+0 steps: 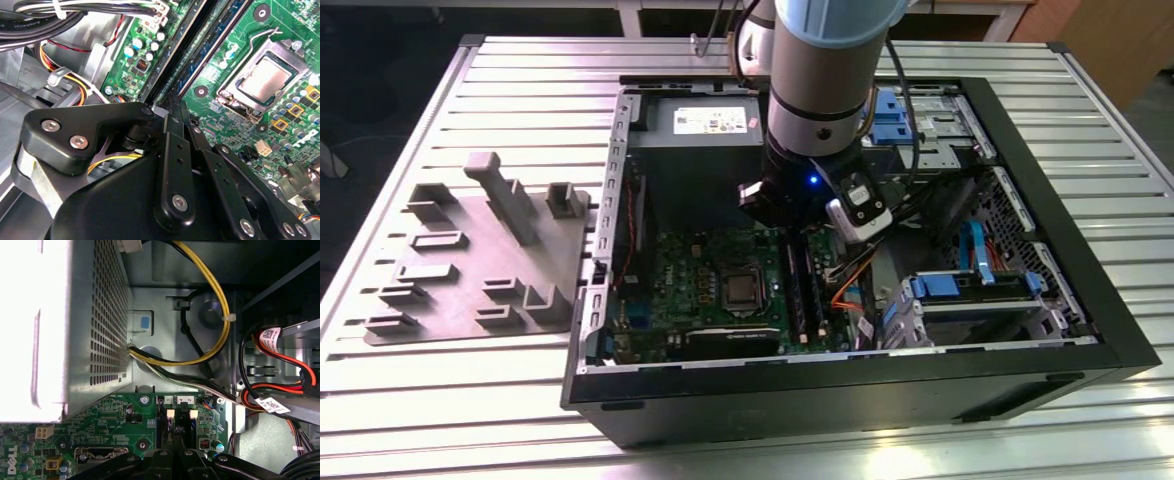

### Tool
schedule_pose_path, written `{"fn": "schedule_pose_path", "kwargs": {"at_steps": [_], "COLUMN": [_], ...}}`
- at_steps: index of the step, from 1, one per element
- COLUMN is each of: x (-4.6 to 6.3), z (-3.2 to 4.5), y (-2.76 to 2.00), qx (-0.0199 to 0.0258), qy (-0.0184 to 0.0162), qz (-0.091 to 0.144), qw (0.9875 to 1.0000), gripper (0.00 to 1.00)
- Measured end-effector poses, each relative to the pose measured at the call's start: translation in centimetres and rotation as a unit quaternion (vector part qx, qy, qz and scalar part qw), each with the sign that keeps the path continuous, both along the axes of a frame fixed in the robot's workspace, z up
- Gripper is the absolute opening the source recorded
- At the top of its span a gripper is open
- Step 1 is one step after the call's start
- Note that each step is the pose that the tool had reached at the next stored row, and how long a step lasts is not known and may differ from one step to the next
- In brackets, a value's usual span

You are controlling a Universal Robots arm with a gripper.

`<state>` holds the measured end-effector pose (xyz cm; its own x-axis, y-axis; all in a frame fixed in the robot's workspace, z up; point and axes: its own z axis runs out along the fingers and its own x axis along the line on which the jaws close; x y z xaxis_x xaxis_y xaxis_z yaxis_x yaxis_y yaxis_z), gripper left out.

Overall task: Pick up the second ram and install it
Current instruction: 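Press down the second ram until it locks into place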

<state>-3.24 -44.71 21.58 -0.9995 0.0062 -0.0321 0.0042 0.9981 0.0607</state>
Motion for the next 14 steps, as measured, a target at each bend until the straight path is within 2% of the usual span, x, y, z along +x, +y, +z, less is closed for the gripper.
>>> {"fn": "schedule_pose_path", "kwargs": {"at_steps": [3, 5, 6, 7, 9, 14], "x": [0.0, 0.0, 0.0, 0.0, 0.0, 0.0], "z": [0.01, 0.28, 0.59, 1.27, 1.86, 1.89], "y": [0.0, 0.03, 0.03, 0.0, 0.0, -0.05], "qx": [0.0, 0.0011, 0.001, 0.0001, 0.0, -0.0001], "qy": [0.0, -0.0005, -0.0003, -0.0001, 0.0, 0.0], "qz": [0.0, 0.0, 0.0, 0.0, 0.0, 0.0], "qw": [1.0, 1.0, 1.0, 1.0, 1.0, 1.0], "gripper": [0.1, 0.1, 0.1, 0.1, 0.1, 0.1]}}
